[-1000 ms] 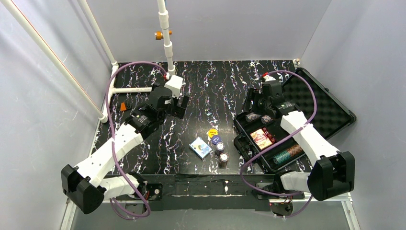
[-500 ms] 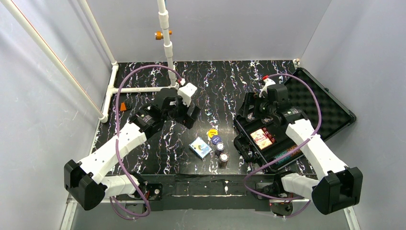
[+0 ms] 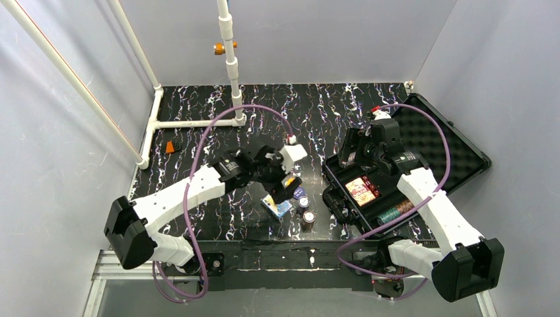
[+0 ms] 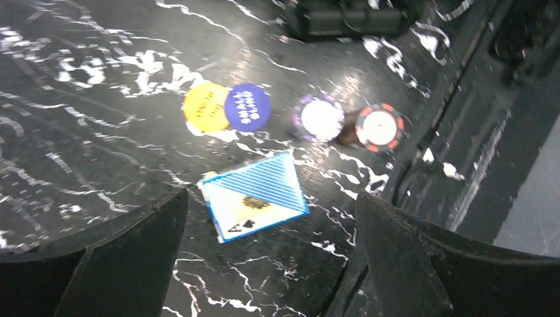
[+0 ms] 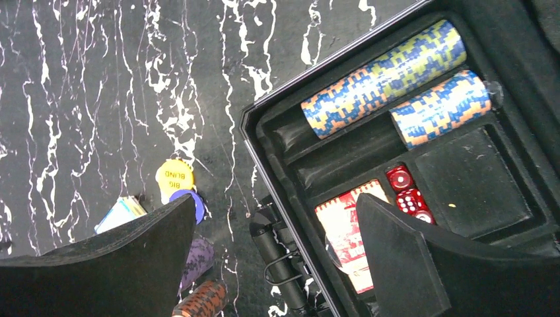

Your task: Pack up texas hold em set

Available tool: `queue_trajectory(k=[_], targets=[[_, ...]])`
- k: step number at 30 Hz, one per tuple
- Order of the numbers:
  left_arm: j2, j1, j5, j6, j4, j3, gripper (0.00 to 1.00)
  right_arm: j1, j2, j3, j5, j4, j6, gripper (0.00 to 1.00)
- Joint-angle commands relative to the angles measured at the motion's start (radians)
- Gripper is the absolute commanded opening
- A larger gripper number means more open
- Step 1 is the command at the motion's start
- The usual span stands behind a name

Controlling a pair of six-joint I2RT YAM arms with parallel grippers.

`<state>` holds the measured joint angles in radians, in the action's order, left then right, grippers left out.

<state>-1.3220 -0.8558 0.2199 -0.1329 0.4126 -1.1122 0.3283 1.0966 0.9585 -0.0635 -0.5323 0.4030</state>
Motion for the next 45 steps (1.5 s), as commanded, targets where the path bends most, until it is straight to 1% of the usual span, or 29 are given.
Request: queue_trajectory(k=[1,6,10,15,19,23,28,31,35,40,45], targets=[[-0.002,-0.084,0.063,-0.095,0.082,-0.022,0.97,0.002,-0.04,0.043,-0.074,-0.006,0.011,0.98],[-0.024,-0.109,0.185,-0.22,0.094,0.007,0.98,0.002,-0.061,0.026,-0.061,0.019,-0.02,0.98],[-0.042,-0.109,0.177,-0.296,0.091,0.034,0.98,0.002,-0.079,-0.004,-0.037,0.051,-0.036,0.98],[-0.063,-0.109,0.143,-0.388,0.046,0.064,0.98,0.002,-0.115,-0.042,-0.024,0.104,-0.05,0.98],[-0.086,-0.109,0.177,-0.472,0.039,0.069,0.92,0.002,-0.14,-0.059,-0.022,0.133,-0.063,0.98],[-0.128,-0.109,0.18,-0.532,0.031,0.051,0.9,0.002,-0.143,-0.052,-0.023,0.132,-0.068,0.98],[-0.209,-0.109,0.204,-0.582,0.031,0.001,0.87,0.002,-0.159,-0.05,-0.043,0.134,-0.066,0.98],[-0.253,-0.109,0.212,-0.595,0.03,-0.027,0.83,0.002,-0.173,-0.051,-0.048,0.131,-0.066,0.98],[-0.31,-0.109,0.22,-0.593,0.035,-0.063,0.81,0.002,-0.185,-0.05,-0.054,0.126,-0.07,0.98],[-0.352,-0.109,0.216,-0.602,0.037,-0.095,0.79,0.002,-0.19,-0.055,-0.052,0.126,-0.073,0.98],[-0.382,-0.109,0.207,-0.609,0.035,-0.114,0.72,0.002,-0.194,-0.061,-0.054,0.128,-0.079,0.98]])
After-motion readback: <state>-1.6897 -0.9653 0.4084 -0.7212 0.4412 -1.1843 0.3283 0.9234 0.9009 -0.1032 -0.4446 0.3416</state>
